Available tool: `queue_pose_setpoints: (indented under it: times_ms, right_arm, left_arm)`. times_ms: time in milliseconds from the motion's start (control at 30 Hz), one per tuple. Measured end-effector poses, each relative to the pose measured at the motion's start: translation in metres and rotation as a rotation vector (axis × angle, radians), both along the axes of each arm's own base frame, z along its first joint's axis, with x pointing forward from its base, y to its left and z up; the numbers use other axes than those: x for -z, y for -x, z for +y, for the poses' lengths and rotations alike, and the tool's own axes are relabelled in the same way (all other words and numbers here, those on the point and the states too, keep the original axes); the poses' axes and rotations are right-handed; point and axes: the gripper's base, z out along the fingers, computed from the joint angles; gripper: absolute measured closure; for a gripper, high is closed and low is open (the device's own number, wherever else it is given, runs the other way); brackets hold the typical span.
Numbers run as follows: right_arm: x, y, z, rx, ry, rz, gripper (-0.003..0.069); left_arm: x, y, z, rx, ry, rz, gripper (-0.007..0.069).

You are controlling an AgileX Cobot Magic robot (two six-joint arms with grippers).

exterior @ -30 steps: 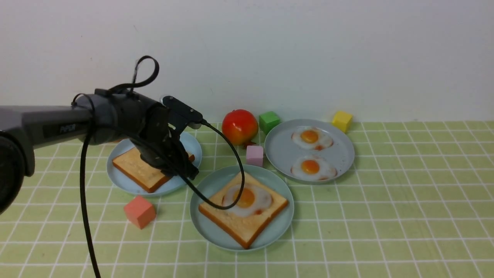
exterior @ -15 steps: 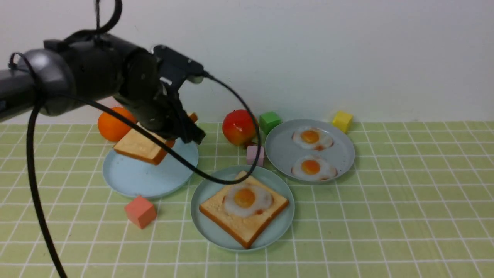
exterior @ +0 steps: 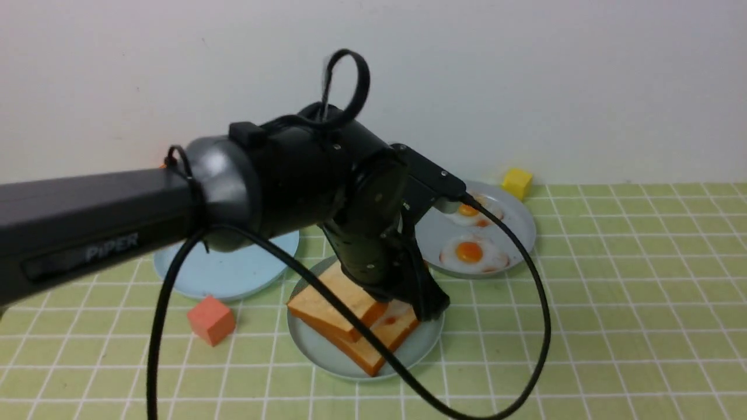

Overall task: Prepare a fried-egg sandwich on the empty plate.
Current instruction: Use the left arm to place a slice of bread on the fried egg in the middle

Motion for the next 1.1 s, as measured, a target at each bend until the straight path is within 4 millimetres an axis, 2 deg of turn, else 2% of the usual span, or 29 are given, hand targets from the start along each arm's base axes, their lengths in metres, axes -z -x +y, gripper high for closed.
queue_pose_setpoints:
  times_ms: [467, 633, 733, 967, 1100]
  right_arm:
    - [0.001, 0.0, 0.0, -0.001, 0.007, 0.006, 0.0627]
    - [0.001, 0.0, 0.0, -0.002, 0.009, 0.008, 0.0627]
    - [0.005, -0.001, 0.0, -0.002, 0.013, 0.02, 0.0627]
    - [0.014, -0.003, 0.001, -0.004, 0.023, 0.056, 0.0625]
    - [0.014, -0.004, 0.001, -0.003, 0.021, 0.053, 0.0625]
  left_arm:
    - [0.033, -0.008, -0.01, -0.005, 0.007, 0.046, 0.0588]
    - [0.035, -0.008, -0.012, -0.008, 0.02, 0.049, 0.0586]
    - [0.035, -0.009, -0.013, -0.008, 0.03, 0.045, 0.0558]
    - [0.035, -0.008, -0.015, -0.016, 0.053, 0.052, 0.0416]
    - [0.033, -0.008, -0.015, -0.017, 0.058, 0.053, 0.0363]
